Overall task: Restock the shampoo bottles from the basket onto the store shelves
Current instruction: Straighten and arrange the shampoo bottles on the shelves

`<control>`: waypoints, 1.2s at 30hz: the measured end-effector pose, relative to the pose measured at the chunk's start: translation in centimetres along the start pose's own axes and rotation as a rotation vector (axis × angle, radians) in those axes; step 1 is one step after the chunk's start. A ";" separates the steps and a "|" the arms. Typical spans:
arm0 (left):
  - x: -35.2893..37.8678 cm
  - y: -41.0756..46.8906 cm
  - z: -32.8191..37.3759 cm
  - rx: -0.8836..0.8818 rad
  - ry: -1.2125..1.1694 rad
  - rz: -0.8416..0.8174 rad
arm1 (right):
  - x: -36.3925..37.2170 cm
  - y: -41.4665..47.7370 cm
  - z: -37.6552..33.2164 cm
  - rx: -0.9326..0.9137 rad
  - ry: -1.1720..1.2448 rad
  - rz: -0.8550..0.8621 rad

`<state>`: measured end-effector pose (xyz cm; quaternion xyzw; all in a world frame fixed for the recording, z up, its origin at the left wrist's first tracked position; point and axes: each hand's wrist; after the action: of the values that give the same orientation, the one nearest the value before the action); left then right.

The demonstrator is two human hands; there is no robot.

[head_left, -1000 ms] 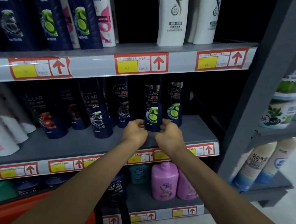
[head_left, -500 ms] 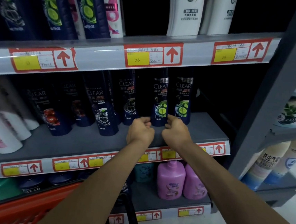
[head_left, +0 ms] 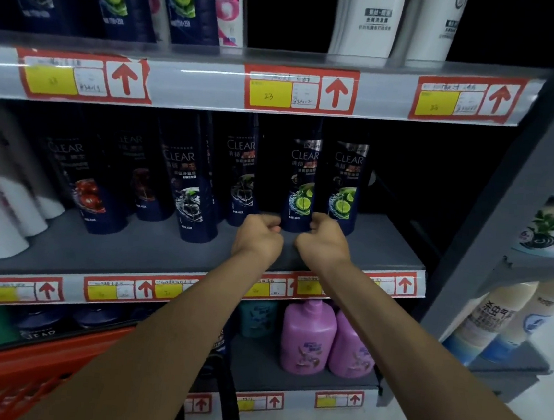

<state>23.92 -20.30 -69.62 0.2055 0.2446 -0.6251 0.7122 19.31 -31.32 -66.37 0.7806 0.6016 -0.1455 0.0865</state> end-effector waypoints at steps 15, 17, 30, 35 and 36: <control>0.3 0.2 0.1 0.031 0.084 -0.008 | -0.3 0.4 0.1 0.026 0.089 -0.007; 0.2 0.2 0.1 0.027 0.074 -0.012 | -0.2 0.2 0.0 0.031 0.085 -0.014; 0.0 -0.7 0.1 0.031 0.065 0.018 | -0.3 -0.7 -1.0 0.055 0.087 -0.045; -0.4 -2.2 0.2 0.107 0.175 0.022 | -1.7 -1.0 -0.6 0.016 0.080 0.234; -0.4 -2.4 0.5 0.115 0.173 0.015 | -2.1 -0.9 -0.3 -0.011 0.055 0.290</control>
<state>21.55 -20.56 -68.96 0.3010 0.2672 -0.6127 0.6801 17.94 -32.93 -65.35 0.8626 0.4855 -0.1065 0.0945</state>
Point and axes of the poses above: each hand's wrist, its own y-axis towards the middle knuckle, its own x-axis out of the palm, z = x × y, and after that the axes turned 10 degrees about y, right-handed
